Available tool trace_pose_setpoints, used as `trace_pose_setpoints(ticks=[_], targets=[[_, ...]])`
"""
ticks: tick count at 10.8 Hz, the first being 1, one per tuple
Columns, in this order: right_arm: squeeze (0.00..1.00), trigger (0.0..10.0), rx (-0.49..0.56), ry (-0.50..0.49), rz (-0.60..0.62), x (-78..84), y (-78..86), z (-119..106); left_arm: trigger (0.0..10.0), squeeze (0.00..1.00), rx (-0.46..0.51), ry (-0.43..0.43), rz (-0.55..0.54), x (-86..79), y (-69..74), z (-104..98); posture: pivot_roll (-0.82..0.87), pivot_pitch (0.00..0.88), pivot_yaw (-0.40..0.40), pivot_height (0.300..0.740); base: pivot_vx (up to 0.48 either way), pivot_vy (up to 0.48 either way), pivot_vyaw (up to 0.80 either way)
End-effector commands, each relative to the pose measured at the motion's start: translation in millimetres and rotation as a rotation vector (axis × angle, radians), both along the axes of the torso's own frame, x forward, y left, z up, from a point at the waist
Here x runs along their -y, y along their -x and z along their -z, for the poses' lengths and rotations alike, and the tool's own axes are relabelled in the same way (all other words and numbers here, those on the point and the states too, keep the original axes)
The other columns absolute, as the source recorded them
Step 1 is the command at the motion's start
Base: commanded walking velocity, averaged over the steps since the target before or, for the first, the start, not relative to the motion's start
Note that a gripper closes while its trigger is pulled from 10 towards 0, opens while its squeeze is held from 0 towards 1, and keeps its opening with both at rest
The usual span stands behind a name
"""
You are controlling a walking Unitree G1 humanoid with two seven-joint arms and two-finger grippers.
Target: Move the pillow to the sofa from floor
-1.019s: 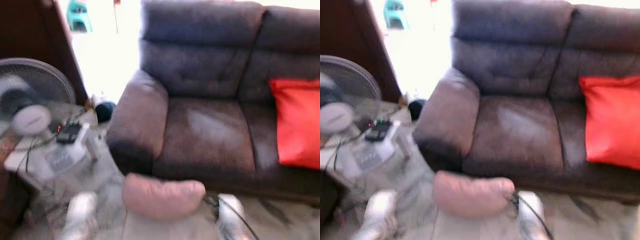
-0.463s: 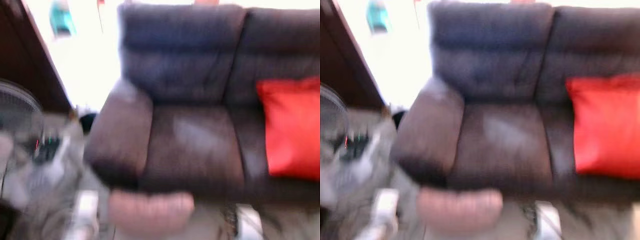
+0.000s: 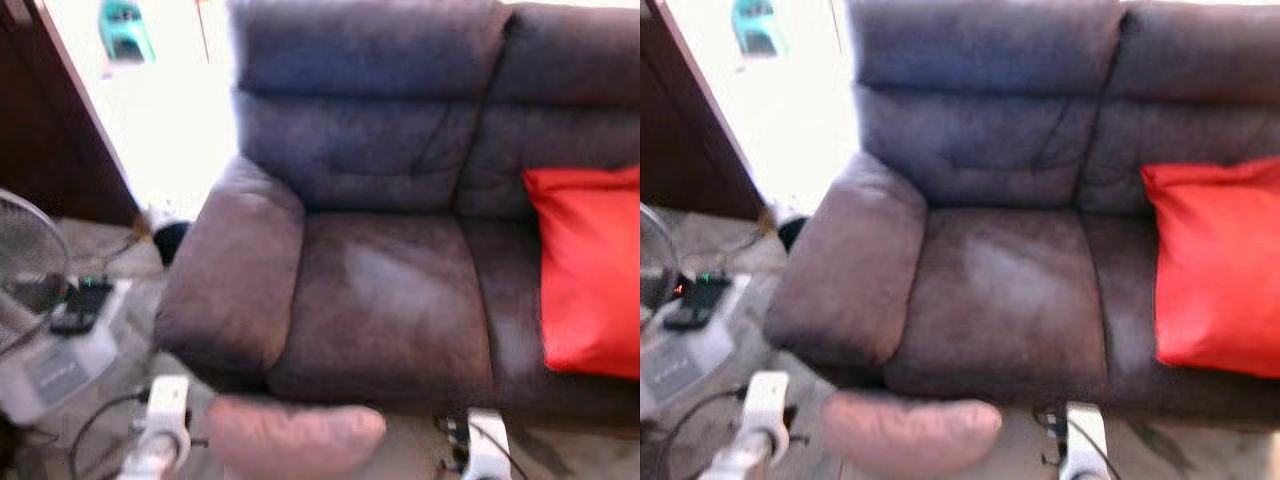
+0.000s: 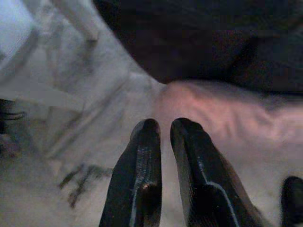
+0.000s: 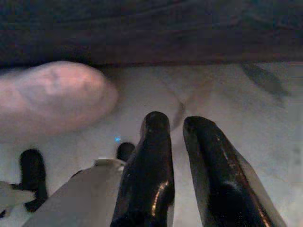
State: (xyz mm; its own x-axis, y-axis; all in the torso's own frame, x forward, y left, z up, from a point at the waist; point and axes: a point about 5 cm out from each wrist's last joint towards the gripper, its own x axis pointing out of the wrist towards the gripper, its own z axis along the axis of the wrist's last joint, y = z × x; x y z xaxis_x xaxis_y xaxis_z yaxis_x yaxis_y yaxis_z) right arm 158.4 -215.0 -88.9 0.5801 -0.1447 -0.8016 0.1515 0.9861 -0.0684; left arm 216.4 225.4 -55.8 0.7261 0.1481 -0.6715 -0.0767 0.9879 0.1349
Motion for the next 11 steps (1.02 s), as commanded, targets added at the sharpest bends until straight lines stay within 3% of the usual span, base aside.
trace_pose_setpoints(ticks=[1, 6, 11], targets=[[0.0, 10.0, 0.004, -0.003, -0.008, -6.1, -0.8, 0.7, 10.0, 0.0, -0.029, -0.005, -0.012, -4.0, 8.9, 4.6, 0.04, 0.061, -0.046, 0.74, 0.0, 0.0, 0.0], [0.0, 10.0, 0.044, -0.008, -0.02, -15.0, -11.0, -2.7, 10.0, 0.0, -0.026, 0.0, -0.029, -5.7, 8.3, 3.9, 0.05, 0.052, -0.043, 0.74, 0.0, 0.0, 0.0], [0.0, 10.0, 0.014, 0.0, -0.022, -16.6, -8.9, -0.8, 10.0, 0.0, -0.008, -0.002, 0.001, -2.0, 1.0, 0.3, 0.04, 0.035, -0.03, 0.74, 0.0, 0.232, 0.0]])
